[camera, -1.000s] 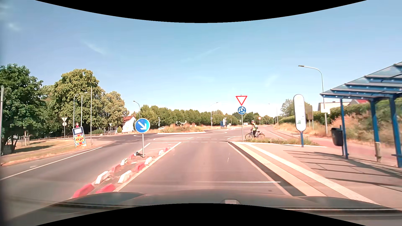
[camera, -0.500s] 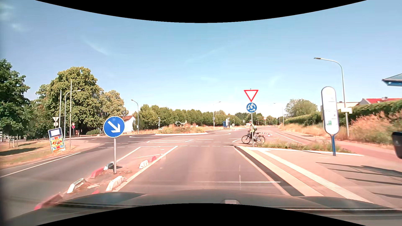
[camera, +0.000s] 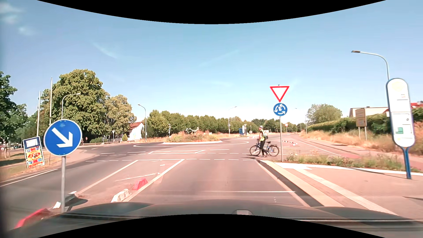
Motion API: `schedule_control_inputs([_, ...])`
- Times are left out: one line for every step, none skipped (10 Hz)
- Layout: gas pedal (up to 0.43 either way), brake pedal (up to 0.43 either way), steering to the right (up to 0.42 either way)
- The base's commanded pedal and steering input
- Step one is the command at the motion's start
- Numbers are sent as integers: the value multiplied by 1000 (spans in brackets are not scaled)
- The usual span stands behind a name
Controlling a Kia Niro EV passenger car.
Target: Follow the waypoints while adhering to traffic rules and regulations
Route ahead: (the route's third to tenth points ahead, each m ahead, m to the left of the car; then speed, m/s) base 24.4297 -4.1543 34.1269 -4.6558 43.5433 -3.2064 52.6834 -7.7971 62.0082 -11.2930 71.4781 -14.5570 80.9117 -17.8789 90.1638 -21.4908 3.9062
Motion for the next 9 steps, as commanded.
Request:
schedule_control_inputs([0, 189, -49])
schedule_control_inputs([0, 189, -47])
schedule_control_inputs([0, 189, -43])
schedule_control_inputs([0, 195, -38])
schedule_control_inputs([0, 201, -35])
schedule_control_inputs([0, 201, -30])
schedule_control_inputs([0, 201, -25])
schedule_control_inputs([0, 195, -20])
schedule_control_inputs([0, 195, -16])
